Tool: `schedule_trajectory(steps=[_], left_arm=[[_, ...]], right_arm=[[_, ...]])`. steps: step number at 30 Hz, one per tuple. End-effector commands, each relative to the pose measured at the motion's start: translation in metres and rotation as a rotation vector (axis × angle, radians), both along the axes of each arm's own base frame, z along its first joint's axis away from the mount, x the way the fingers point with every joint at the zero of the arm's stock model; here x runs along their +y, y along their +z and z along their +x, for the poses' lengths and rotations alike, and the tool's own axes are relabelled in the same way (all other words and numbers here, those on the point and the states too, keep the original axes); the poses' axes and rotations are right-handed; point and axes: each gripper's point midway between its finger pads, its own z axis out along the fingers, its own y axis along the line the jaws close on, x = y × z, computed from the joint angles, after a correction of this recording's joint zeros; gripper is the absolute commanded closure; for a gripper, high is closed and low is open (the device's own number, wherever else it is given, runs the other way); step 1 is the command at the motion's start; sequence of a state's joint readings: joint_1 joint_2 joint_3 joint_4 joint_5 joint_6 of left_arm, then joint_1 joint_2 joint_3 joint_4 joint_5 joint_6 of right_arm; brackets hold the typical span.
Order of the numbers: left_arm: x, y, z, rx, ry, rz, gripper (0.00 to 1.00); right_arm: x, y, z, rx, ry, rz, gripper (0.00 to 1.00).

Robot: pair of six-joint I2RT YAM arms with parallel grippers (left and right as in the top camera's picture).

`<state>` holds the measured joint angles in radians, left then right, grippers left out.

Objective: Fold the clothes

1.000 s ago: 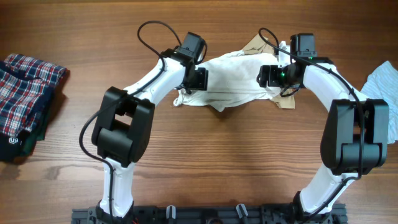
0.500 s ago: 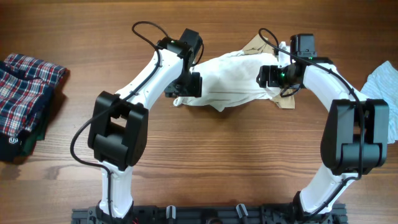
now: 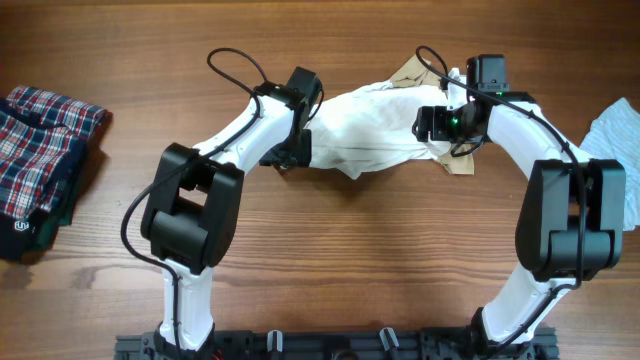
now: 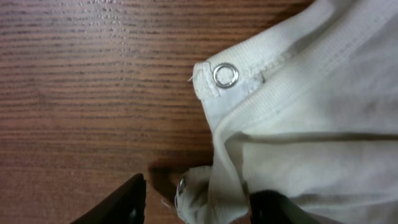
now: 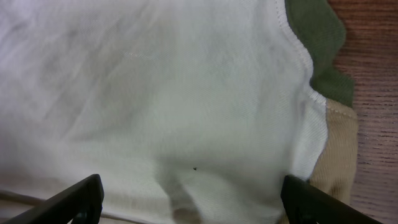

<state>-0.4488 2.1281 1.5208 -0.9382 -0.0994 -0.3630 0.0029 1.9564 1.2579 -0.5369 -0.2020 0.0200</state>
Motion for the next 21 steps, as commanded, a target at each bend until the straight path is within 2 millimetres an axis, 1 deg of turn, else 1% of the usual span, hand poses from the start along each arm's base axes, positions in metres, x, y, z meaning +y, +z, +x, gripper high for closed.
schedule_trajectory(steps=[1, 2, 3, 6, 7, 9, 10, 11, 13, 15, 16, 18, 19, 20, 21], left_arm=[[0.007, -0.006, 0.000, -0.019, -0.015, 0.024, 0.48], [0.007, -0.007, 0.000, -0.020, -0.015, 0.024, 0.50], [0.009, -0.007, 0.001, -0.026, -0.015, 0.037, 0.54], [0.029, -0.003, 0.006, -0.058, -0.011, 0.150, 0.72], [0.035, -0.002, 0.006, -0.061, -0.008, 0.175, 0.75], [0.042, -0.002, 0.006, -0.054, 0.000, 0.185, 0.74], [0.044, -0.002, 0.007, -0.053, 0.007, 0.185, 0.71], [0.047, -0.002, 0.008, -0.053, 0.015, 0.185, 0.65], [0.051, -0.002, 0.009, -0.052, 0.025, 0.184, 0.63], [0.051, -0.002, 0.009, -0.053, 0.026, 0.184, 0.60], [0.051, -0.002, 0.009, -0.053, 0.026, 0.184, 0.59], [0.051, -0.002, 0.009, -0.053, 0.026, 0.184, 0.59], [0.050, -0.002, 0.009, -0.051, 0.026, 0.180, 0.58], [0.050, -0.002, 0.009, -0.050, 0.026, 0.177, 0.57], [0.050, -0.002, 0.009, -0.050, 0.026, 0.178, 0.58]], right_arm=[[0.003, 0.003, -0.001, -0.010, 0.022, 0.010, 0.07], [0.003, 0.003, -0.001, -0.010, 0.022, 0.010, 0.07], [0.003, 0.003, -0.001, -0.010, 0.022, 0.010, 0.07], [0.003, 0.003, -0.001, -0.010, 0.023, 0.009, 0.07], [0.003, 0.003, -0.001, -0.010, 0.023, 0.009, 0.08], [0.003, 0.003, -0.001, -0.010, 0.023, 0.009, 0.08], [0.003, 0.003, -0.001, -0.010, 0.023, 0.009, 0.09], [0.003, 0.003, -0.001, -0.009, 0.023, 0.009, 0.14], [0.003, -0.001, -0.002, 0.000, 0.025, 0.014, 0.27], [0.006, -0.008, -0.004, 0.014, 0.030, 0.027, 0.48], [0.006, -0.011, -0.003, 0.020, 0.030, 0.027, 0.60], [0.006, -0.020, -0.004, 0.033, 0.030, 0.027, 0.76], [0.006, -0.026, -0.005, 0.047, 0.029, 0.027, 0.81], [0.002, -0.031, -0.007, 0.060, 0.023, 0.008, 0.82], [-0.006, -0.038, -0.008, 0.074, 0.009, -0.037, 0.88]])
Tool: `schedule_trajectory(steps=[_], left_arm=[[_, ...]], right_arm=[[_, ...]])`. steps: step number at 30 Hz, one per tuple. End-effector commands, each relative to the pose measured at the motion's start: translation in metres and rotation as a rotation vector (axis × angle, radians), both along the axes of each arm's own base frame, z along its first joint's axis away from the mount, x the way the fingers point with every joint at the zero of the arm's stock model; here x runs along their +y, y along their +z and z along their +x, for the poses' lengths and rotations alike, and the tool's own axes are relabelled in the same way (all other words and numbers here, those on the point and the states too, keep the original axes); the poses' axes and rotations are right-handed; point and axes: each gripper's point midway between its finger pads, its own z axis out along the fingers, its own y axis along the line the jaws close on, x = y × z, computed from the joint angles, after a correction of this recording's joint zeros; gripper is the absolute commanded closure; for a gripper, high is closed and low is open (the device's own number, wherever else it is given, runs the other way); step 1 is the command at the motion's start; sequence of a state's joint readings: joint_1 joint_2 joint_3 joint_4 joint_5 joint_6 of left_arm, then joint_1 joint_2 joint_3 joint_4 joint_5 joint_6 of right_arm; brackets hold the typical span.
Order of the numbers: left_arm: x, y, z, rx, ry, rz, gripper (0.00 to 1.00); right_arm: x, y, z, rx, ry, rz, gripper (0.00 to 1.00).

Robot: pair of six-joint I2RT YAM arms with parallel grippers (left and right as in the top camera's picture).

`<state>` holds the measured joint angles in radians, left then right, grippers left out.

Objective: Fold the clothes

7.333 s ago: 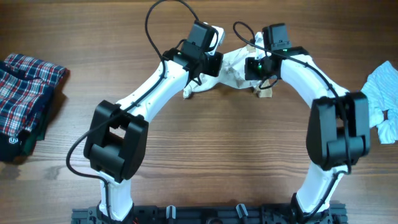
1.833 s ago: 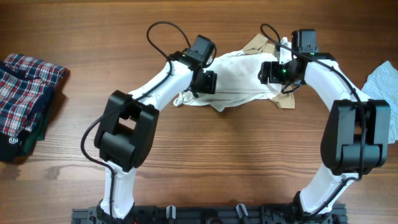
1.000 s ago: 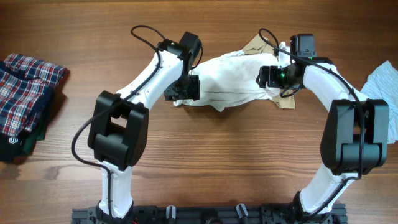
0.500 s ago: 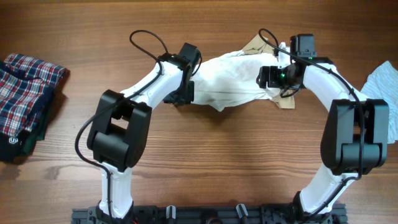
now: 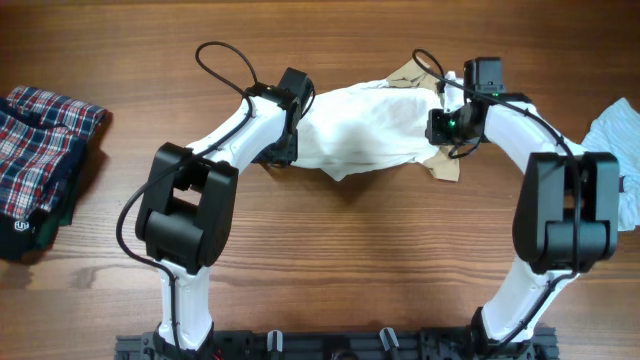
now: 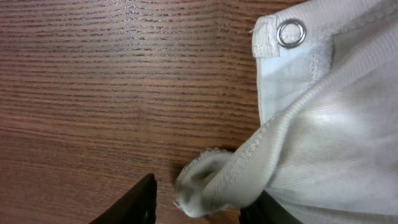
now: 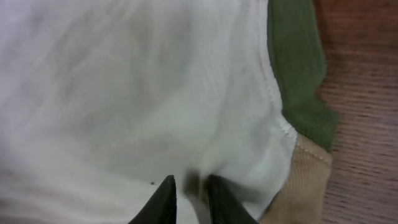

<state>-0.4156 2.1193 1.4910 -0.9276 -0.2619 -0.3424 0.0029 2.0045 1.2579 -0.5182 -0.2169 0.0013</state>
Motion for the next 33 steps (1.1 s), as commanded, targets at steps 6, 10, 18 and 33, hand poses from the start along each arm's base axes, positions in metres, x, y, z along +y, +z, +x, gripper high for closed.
schedule_trajectory(steps=[6, 10, 18, 33], left_arm=[[0.009, -0.003, 0.007, -0.012, -0.047, 0.018, 0.59], [0.025, -0.002, 0.022, -0.045, -0.029, 0.009, 0.50], [0.103, 0.005, 0.064, -0.169, 0.175, -0.017, 0.31], [0.015, 0.064, 0.047, -0.095, 0.003, -0.362, 0.29]], right_arm=[[-0.013, -0.043, -0.012, 0.091, -0.021, -0.069, 0.96], [-0.013, -0.045, -0.012, 0.094, -0.021, -0.069, 0.96], [-0.012, -0.044, -0.012, 0.092, -0.021, -0.069, 0.96], [-0.010, -0.044, -0.011, 0.087, -0.017, -0.057, 0.96]])
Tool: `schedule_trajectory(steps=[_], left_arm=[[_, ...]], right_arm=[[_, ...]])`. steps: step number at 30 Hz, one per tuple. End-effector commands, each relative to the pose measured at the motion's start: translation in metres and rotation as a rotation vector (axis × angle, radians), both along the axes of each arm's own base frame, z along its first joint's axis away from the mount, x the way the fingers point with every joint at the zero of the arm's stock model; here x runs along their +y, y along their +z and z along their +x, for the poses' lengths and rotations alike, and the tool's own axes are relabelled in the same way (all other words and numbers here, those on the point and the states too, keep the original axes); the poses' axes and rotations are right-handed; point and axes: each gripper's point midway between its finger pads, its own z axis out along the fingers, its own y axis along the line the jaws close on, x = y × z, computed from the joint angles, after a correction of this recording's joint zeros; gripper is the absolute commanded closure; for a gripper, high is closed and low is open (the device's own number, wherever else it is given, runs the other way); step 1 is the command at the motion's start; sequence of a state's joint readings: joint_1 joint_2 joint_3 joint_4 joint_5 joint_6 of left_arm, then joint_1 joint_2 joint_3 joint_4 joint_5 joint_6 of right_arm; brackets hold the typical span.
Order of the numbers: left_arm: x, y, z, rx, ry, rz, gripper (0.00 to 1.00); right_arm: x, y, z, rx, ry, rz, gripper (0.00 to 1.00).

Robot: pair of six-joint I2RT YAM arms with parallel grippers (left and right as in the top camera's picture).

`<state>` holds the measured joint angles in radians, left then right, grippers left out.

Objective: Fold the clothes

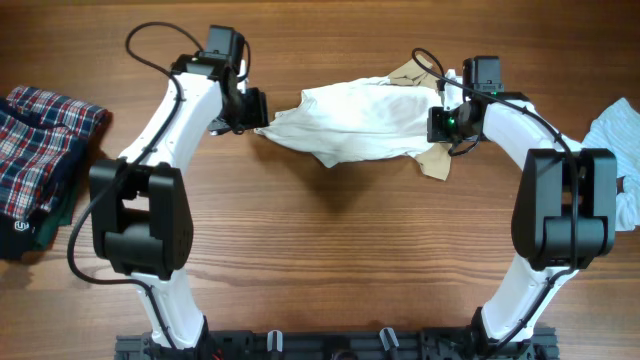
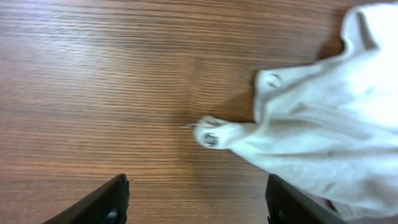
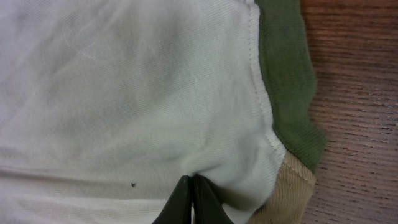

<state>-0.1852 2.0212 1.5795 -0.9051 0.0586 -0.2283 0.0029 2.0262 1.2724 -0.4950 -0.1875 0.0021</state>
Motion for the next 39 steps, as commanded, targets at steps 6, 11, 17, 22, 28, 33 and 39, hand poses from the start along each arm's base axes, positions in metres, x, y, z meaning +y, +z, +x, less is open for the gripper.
schedule_trajectory(steps=[6, 11, 17, 22, 28, 33, 39], left_arm=[[-0.004, -0.026, -0.011, 0.067, -0.129, 0.086, 0.30], [-0.002, -0.052, 0.002, 0.052, -0.165, 0.122, 0.30], [0.003, -0.067, 0.031, -0.036, -0.142, 0.146, 0.30], [0.018, -0.064, 0.051, -0.107, -0.123, 0.144, 0.29], [0.048, -0.066, 0.048, -0.070, -0.050, 0.078, 0.27], [0.047, -0.062, 0.050, -0.063, 0.006, -0.114, 0.08], [0.011, -0.017, 0.041, -0.052, 0.051, -0.350, 0.14]], right_arm=[[-0.005, -0.040, -0.019, 0.102, -0.010, -0.029, 0.96], [-0.005, -0.040, -0.019, 0.103, -0.009, -0.029, 0.96], [-0.005, -0.040, -0.019, 0.103, -0.009, -0.029, 0.96], [-0.005, -0.040, -0.019, 0.102, -0.010, -0.029, 0.96], [-0.005, -0.040, -0.018, 0.100, -0.009, -0.029, 0.96], [-0.005, -0.040, -0.018, 0.100, -0.009, -0.029, 0.96], [-0.005, -0.040, -0.018, 0.100, -0.010, -0.029, 0.96]])
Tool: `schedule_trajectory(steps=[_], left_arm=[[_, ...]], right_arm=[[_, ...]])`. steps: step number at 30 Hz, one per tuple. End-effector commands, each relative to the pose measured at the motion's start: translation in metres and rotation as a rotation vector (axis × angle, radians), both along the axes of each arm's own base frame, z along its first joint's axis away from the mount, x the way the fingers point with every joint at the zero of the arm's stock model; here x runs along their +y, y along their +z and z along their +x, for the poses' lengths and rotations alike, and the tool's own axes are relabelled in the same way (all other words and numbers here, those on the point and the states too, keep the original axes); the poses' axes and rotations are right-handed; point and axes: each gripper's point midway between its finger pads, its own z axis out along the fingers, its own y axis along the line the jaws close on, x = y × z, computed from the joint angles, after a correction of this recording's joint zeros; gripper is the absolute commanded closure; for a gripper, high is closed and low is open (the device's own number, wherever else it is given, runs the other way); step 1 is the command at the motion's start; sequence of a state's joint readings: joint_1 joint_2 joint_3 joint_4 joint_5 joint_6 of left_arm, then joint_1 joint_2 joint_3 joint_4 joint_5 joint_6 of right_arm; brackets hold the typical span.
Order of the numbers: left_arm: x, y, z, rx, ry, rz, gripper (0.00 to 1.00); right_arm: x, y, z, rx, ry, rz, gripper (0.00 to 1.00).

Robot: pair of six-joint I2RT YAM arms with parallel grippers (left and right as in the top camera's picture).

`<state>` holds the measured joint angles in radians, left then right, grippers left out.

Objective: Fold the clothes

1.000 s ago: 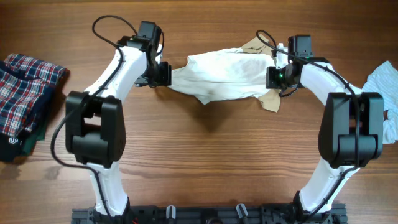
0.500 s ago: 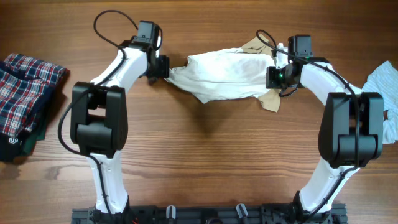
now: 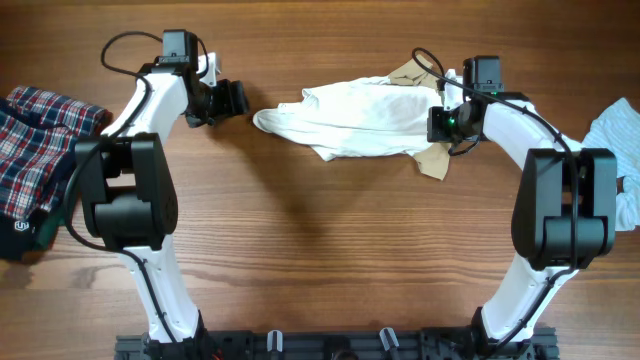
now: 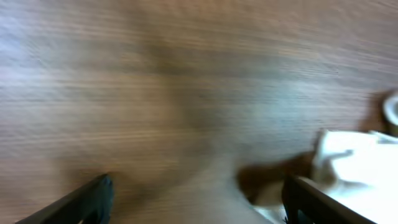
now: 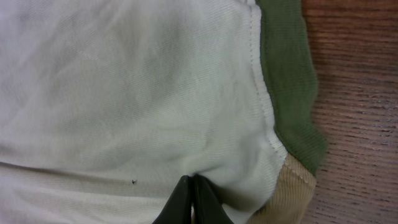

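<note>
A white garment [image 3: 350,120] lies stretched across the far middle of the wooden table. Its left end [image 3: 265,120] rests on the wood. My left gripper [image 3: 241,100] stands open just left of that end, holding nothing. The left wrist view is blurred; in it the gripper [image 4: 198,208] is wide open over bare wood, with white cloth [image 4: 357,165] at the right edge. My right gripper [image 3: 441,124] is shut on the garment's right edge, the fingers [image 5: 193,198] pinched on a fold of white cloth [image 5: 124,93].
A tan garment [image 3: 437,165] and a green one [image 5: 291,81] lie under the white garment's right end. Folded plaid clothes [image 3: 40,140] sit at the left edge of the table. A pale blue-white cloth [image 3: 615,130] lies at the right edge.
My left gripper, open then as now, has moved further left, away from the garment's left end. The garment and the right gripper are where they were.
Both grippers stood open at the bunched white garment, left at a snap corner, right over its right side. Then the right was nearly shut on the cloth and the left had the corner between its fingers. Later the garment lay stretched leftward, the left open, now backed away.
</note>
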<state>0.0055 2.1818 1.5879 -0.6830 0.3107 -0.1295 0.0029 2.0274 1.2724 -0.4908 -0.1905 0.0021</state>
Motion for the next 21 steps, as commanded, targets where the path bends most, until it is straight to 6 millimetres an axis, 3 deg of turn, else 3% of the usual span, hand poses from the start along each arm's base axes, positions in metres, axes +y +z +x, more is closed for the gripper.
schedule_trajectory(steps=[1, 3, 5, 8, 14, 16, 21], left_arm=[[-0.037, 0.034, -0.018, 0.041, 0.006, -0.127, 0.14], [-0.059, 0.032, -0.030, 0.071, -0.041, -0.098, 0.15], [-0.070, 0.027, -0.030, 0.047, -0.072, 0.013, 0.16], [-0.105, 0.021, -0.042, 0.011, -0.169, 0.199, 0.21], [-0.159, 0.012, -0.082, 0.104, -0.093, 0.210, 0.23], [-0.165, 0.012, -0.086, 0.104, -0.087, 0.214, 0.26], [-0.161, 0.007, -0.092, 0.137, -0.067, 0.234, 0.32]], right_arm=[[-0.006, -0.040, -0.019, 0.103, -0.010, -0.032, 0.96], [-0.005, -0.040, -0.019, 0.101, -0.010, -0.028, 0.96], [-0.001, -0.039, -0.018, 0.099, -0.003, -0.004, 0.96], [-0.001, -0.039, -0.020, 0.104, -0.002, -0.002, 0.96], [-0.001, -0.039, -0.020, 0.104, -0.002, -0.002, 0.96], [-0.001, -0.039, -0.020, 0.104, -0.002, -0.002, 0.96], [-0.001, -0.039, -0.020, 0.104, -0.002, -0.002, 0.96]])
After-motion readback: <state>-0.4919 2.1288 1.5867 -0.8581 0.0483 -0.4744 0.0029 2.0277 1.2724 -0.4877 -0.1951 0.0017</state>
